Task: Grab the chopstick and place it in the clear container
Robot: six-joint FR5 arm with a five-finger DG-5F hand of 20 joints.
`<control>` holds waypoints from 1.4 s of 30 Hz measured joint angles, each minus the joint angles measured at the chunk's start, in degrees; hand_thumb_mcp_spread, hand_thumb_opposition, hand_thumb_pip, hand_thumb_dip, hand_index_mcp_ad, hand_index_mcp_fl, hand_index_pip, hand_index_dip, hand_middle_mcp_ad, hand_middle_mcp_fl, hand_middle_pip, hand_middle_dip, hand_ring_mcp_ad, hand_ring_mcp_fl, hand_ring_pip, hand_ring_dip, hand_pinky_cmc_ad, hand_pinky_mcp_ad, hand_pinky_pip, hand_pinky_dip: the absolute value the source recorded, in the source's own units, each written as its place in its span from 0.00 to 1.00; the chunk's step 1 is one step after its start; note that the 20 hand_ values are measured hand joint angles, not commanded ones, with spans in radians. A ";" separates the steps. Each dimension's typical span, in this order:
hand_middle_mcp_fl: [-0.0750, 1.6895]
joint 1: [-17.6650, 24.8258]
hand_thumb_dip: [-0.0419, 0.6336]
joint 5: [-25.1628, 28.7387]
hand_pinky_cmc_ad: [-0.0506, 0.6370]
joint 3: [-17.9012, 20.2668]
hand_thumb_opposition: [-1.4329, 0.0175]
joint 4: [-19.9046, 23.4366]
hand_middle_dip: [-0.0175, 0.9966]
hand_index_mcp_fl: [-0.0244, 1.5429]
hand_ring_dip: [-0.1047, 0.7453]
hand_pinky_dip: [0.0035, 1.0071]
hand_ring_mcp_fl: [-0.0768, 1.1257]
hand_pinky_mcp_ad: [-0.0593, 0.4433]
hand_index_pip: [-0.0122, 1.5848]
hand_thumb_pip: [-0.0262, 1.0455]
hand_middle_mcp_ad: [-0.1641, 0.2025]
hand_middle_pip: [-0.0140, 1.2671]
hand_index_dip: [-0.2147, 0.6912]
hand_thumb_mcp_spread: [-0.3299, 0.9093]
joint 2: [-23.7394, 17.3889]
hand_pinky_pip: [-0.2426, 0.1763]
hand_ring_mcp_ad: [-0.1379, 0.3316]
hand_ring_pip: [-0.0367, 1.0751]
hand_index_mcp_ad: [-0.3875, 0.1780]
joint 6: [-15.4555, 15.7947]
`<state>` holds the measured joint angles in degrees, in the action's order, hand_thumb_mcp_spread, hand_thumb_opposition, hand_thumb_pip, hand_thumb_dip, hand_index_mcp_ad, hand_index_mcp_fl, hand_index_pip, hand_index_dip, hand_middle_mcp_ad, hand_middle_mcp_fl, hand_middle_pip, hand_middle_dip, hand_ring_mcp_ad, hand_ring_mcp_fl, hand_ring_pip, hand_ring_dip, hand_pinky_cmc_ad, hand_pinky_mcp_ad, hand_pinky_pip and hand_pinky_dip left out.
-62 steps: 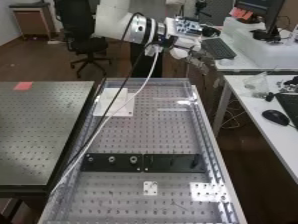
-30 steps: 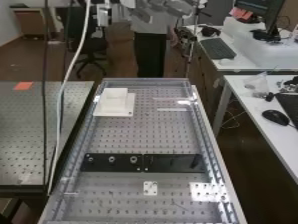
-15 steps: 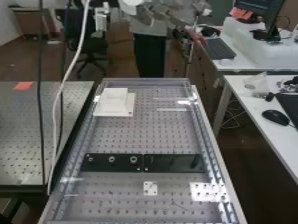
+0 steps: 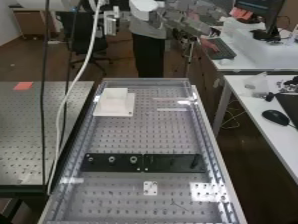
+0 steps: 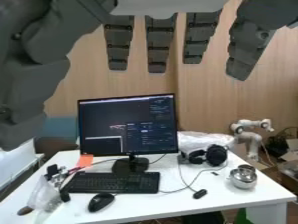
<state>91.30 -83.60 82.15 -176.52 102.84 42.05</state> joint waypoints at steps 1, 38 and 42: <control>0.09 -0.07 0.18 -0.01 0.81 -0.03 0.53 0.01 0.29 0.12 0.32 0.16 0.07 0.87 0.04 0.50 0.52 0.11 0.55 0.38 0.04 0.29 0.58 0.11 0.36 -0.13; 0.12 -0.38 0.18 -0.31 0.83 0.04 0.52 1.27 0.29 0.13 0.32 0.16 0.07 0.87 0.04 0.49 0.52 0.11 0.55 0.40 0.35 0.32 0.57 0.11 0.36 -1.05; 0.12 -0.37 0.18 -0.23 0.83 0.03 0.52 1.28 0.29 0.14 0.32 0.16 0.07 0.87 0.04 0.48 0.52 0.11 0.55 0.40 0.40 0.32 0.57 0.12 0.36 -1.20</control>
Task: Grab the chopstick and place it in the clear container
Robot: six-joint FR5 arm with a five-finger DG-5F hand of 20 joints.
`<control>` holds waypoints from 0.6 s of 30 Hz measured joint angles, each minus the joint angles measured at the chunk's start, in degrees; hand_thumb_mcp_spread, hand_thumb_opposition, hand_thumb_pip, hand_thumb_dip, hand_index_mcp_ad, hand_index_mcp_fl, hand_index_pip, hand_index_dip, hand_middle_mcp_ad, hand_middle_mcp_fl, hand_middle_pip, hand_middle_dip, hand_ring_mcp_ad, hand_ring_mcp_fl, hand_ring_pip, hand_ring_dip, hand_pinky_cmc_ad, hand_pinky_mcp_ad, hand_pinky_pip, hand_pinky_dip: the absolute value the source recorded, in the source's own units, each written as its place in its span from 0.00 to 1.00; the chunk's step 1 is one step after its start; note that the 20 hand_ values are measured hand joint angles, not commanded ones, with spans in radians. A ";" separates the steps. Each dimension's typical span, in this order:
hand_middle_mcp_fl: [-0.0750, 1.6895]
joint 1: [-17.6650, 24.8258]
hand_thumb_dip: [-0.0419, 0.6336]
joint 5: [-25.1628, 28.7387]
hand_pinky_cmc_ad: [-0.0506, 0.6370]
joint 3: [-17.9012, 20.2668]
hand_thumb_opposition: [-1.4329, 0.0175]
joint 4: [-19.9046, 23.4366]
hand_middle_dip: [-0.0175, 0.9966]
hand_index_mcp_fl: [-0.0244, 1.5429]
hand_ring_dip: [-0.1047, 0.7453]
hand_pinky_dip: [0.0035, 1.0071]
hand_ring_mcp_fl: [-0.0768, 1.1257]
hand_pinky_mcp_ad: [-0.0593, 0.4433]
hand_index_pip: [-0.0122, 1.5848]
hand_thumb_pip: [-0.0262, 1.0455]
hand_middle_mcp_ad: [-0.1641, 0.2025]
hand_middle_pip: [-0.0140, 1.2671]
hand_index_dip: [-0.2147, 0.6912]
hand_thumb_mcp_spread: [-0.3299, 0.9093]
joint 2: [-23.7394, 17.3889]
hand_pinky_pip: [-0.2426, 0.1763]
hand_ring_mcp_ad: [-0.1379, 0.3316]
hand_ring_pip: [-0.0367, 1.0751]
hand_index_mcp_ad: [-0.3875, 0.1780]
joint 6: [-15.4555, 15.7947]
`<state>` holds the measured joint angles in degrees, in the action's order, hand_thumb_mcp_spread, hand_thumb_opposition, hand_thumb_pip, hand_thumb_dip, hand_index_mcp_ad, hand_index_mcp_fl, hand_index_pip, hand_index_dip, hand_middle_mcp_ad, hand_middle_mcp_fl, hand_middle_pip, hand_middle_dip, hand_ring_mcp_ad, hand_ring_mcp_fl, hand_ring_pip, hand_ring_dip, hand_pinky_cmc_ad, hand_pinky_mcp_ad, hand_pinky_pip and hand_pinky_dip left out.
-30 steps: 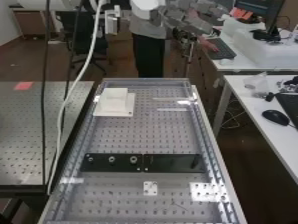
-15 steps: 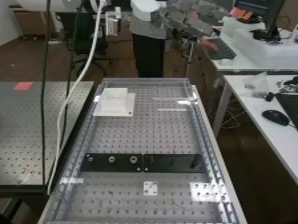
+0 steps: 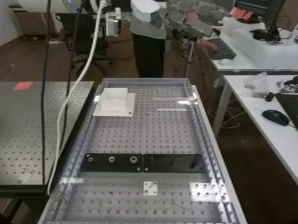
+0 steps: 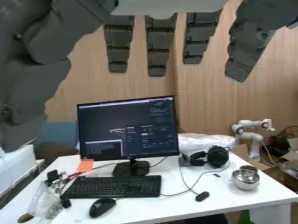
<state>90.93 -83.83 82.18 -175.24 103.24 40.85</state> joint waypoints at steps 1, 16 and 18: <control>0.12 0.00 0.18 0.01 0.83 -0.03 0.52 0.03 0.29 0.14 0.32 0.16 0.07 0.87 0.04 0.48 0.52 0.11 0.55 0.40 0.05 0.32 0.57 0.12 0.36 0.03; 0.12 -0.07 0.18 -0.77 0.83 -0.37 0.52 0.35 0.29 0.14 0.32 0.16 0.07 0.87 0.04 0.47 0.52 0.11 0.55 0.42 0.46 0.33 0.58 0.12 0.36 -0.25; 0.12 -0.05 0.18 -0.76 0.83 -0.40 0.52 0.36 0.29 0.15 0.32 0.16 0.07 0.87 0.04 0.47 0.52 0.11 0.55 0.42 0.47 0.33 0.57 0.12 0.36 -0.18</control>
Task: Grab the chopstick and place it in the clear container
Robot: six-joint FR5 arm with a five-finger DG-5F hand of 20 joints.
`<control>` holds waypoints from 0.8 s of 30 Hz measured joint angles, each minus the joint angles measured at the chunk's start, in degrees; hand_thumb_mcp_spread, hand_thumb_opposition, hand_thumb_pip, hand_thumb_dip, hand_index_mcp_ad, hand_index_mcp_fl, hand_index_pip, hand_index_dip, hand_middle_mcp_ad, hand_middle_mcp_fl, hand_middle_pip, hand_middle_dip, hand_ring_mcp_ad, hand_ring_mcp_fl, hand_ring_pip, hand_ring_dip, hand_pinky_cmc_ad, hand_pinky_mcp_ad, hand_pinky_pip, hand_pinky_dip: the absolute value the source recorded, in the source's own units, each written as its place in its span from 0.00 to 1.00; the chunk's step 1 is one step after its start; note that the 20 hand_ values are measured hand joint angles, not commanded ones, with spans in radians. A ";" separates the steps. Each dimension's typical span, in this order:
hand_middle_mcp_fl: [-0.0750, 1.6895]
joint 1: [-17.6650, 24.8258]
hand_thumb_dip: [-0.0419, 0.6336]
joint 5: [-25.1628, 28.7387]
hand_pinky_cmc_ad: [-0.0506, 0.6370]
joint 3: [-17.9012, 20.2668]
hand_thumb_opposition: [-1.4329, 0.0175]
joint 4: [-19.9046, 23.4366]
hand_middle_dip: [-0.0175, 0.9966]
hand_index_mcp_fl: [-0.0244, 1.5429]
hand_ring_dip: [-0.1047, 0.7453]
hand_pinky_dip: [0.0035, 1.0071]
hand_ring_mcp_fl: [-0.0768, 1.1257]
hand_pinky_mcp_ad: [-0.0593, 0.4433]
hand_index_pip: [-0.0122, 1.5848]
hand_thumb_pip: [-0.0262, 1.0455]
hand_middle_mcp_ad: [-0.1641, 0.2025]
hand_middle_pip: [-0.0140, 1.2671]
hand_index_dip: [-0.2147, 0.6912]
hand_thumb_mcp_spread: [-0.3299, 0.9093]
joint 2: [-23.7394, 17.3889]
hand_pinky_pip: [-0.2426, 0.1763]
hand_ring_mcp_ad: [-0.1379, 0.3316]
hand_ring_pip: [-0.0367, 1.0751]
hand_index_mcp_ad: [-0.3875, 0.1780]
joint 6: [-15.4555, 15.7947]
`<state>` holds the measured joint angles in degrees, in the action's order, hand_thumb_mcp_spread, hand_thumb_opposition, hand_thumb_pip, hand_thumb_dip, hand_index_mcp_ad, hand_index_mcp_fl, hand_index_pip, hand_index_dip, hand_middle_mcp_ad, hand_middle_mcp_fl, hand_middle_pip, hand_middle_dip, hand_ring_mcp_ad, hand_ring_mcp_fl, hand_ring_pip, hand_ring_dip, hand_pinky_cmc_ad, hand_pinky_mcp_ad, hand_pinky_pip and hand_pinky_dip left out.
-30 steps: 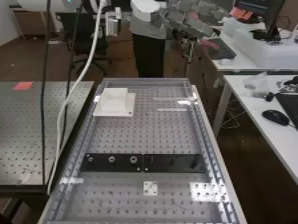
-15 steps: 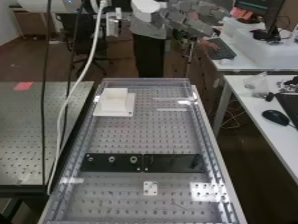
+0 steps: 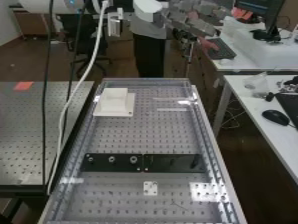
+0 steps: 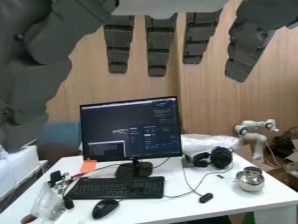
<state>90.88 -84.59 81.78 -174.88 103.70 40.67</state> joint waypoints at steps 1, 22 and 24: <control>0.12 0.01 0.18 0.01 0.83 -0.03 0.52 -0.02 0.29 0.15 0.32 0.16 0.07 0.87 0.04 0.47 0.52 0.11 0.55 0.42 0.01 0.33 0.58 0.12 0.36 0.02; 0.16 -0.12 0.19 -0.83 0.83 -0.59 0.52 0.17 0.29 0.15 0.32 0.16 0.07 0.87 0.04 0.47 0.52 0.11 0.55 0.42 0.30 0.33 0.58 0.12 0.36 0.32; 0.17 -0.14 0.18 -0.83 0.83 -0.60 0.52 0.16 0.29 0.15 0.32 0.16 0.07 0.87 0.04 0.47 0.52 0.11 0.55 0.42 0.30 0.33 0.58 0.12 0.36 0.30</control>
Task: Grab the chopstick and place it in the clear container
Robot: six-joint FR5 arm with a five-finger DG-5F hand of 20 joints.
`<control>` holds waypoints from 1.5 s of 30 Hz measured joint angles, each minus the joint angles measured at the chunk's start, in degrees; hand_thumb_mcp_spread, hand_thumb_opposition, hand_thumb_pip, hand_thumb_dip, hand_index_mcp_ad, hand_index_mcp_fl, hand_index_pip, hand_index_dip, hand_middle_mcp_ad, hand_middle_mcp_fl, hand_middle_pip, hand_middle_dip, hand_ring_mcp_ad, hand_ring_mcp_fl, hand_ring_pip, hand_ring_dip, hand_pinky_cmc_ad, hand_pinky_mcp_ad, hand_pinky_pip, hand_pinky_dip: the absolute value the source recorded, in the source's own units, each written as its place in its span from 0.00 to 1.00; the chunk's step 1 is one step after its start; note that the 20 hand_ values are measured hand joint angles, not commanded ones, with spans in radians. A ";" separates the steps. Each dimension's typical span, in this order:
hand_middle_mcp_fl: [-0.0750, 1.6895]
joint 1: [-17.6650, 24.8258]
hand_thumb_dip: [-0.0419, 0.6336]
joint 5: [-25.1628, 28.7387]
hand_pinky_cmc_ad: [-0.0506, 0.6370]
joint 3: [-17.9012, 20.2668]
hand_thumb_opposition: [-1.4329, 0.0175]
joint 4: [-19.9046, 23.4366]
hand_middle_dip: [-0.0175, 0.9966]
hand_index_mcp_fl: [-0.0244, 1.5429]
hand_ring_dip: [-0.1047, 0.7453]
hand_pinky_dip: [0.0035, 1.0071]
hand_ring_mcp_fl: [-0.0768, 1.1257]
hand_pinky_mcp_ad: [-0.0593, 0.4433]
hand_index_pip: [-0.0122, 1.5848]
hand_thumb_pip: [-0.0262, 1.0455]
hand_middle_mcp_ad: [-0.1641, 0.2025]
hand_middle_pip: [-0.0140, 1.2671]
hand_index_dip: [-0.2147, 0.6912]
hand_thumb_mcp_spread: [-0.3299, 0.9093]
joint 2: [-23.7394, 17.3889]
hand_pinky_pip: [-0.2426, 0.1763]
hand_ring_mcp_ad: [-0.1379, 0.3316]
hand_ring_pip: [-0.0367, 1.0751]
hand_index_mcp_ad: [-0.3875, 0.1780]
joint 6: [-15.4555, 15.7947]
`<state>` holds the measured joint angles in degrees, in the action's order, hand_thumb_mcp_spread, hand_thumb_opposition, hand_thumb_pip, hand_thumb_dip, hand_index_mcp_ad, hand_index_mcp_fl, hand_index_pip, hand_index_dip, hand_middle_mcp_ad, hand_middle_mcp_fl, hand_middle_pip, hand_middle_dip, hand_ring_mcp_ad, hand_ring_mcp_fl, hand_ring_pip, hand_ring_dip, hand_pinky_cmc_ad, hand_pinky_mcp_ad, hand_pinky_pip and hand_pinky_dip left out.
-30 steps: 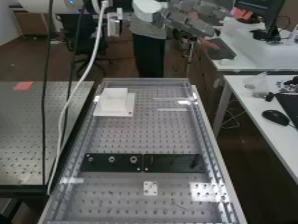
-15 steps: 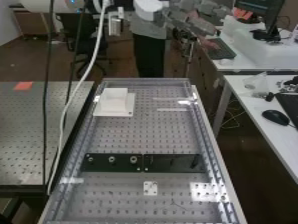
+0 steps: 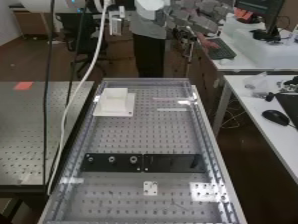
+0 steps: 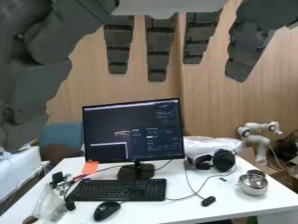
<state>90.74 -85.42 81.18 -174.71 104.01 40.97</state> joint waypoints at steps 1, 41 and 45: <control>0.17 -0.01 0.18 -0.01 0.83 0.01 0.52 0.05 0.29 0.15 0.32 0.16 0.07 0.87 0.04 0.47 0.52 0.11 0.55 0.42 -0.02 0.33 0.57 0.12 0.36 -0.01; 0.17 -0.25 0.19 -0.41 0.83 1.40 0.52 2.66 0.29 0.16 0.32 0.16 0.07 0.87 0.04 0.47 0.52 0.11 0.55 0.42 -0.56 0.37 0.57 0.12 0.36 -1.40; 0.17 -0.01 0.19 -0.26 0.83 1.92 0.52 3.07 0.29 0.16 0.32 0.16 0.07 0.87 0.04 0.47 0.52 0.11 0.55 0.42 -1.01 0.40 0.57 0.12 0.36 -1.16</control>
<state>90.73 -85.68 83.10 -171.65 102.99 39.81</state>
